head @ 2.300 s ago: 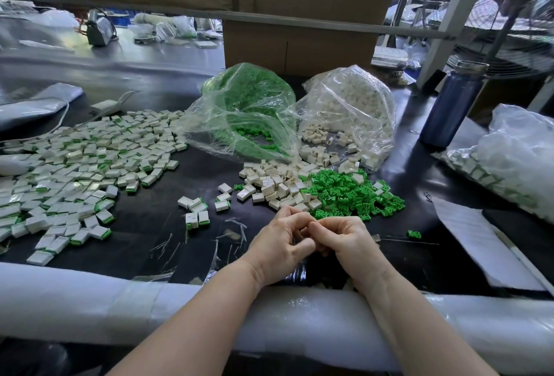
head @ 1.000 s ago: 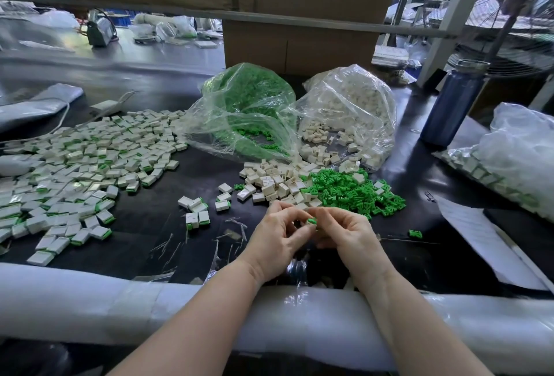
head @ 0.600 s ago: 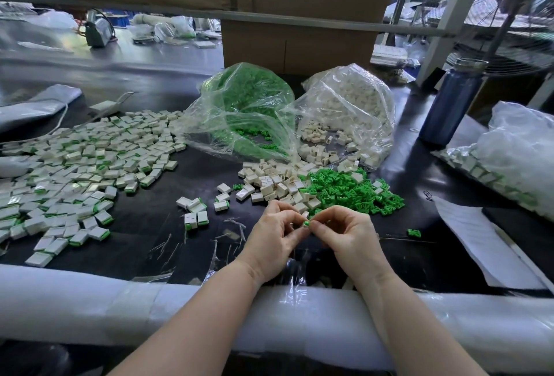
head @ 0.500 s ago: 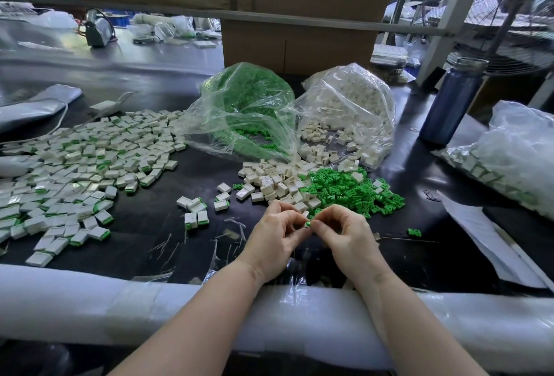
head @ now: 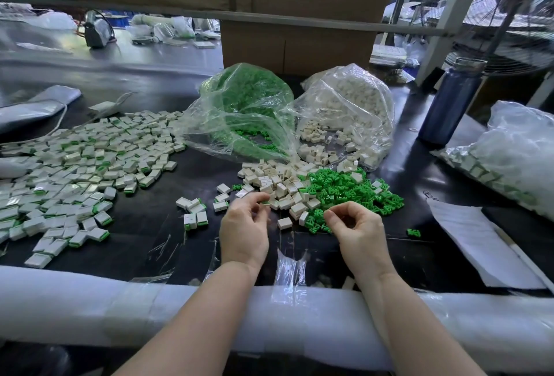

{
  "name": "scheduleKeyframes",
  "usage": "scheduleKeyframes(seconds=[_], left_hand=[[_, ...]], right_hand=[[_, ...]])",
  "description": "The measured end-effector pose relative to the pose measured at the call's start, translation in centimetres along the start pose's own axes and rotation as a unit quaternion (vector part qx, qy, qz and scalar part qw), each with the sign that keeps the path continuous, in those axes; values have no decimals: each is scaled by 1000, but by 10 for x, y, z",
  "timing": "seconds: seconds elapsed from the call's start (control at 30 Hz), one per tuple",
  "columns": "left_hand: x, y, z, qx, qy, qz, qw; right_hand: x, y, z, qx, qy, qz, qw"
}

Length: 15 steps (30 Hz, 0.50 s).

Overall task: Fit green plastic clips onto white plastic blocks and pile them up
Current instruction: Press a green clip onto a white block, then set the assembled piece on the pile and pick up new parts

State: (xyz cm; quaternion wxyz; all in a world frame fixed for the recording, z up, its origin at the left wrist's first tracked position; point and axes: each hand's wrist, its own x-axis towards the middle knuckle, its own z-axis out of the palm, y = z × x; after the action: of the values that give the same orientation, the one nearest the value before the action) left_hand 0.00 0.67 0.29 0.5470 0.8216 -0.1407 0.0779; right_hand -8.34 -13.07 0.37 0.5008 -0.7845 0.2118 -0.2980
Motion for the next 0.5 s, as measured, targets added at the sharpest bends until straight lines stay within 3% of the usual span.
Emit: scheduleKeyframes(seconds=[0.17, 0.5], left_hand=[[5, -6, -1, 57, 49, -18, 997], [3, -5, 1, 178, -13, -76, 981]], right_hand=[[2, 3, 0, -10, 25, 26, 999], [4, 6, 0, -57, 19, 44, 997]])
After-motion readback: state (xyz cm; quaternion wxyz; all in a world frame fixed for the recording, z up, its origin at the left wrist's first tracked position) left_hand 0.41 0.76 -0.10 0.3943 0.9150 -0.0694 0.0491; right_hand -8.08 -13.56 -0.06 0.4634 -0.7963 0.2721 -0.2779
